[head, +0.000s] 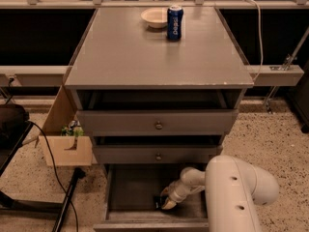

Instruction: Place rxbar blueberry into bottom drawer

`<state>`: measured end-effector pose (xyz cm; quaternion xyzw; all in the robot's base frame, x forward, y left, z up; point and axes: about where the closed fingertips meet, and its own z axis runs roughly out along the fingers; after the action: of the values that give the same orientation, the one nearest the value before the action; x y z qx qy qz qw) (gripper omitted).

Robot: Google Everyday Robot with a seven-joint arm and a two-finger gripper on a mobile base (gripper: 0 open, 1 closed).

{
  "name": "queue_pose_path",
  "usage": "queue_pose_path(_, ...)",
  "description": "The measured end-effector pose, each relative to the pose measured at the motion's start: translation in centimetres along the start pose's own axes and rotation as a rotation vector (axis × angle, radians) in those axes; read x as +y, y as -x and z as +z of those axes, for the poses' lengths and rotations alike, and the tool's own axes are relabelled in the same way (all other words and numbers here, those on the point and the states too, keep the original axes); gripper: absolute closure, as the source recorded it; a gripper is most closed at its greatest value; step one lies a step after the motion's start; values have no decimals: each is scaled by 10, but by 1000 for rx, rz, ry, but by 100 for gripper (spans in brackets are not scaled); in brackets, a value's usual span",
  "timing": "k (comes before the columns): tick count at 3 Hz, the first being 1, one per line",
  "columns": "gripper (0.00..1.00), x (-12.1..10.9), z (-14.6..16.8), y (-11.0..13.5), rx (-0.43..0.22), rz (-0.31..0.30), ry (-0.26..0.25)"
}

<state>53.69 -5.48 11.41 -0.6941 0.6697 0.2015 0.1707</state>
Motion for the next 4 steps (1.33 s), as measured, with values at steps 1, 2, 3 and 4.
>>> queue_pose_path(1,100,1,2,-1,3,-2,2)
queue_pose_path(2,82,1,2,-1,3,-2,2)
queue_pose_path(3,57,1,2,-1,3,-2,2)
queue_pose_path(4,36,1,2,-1,3,-2,2)
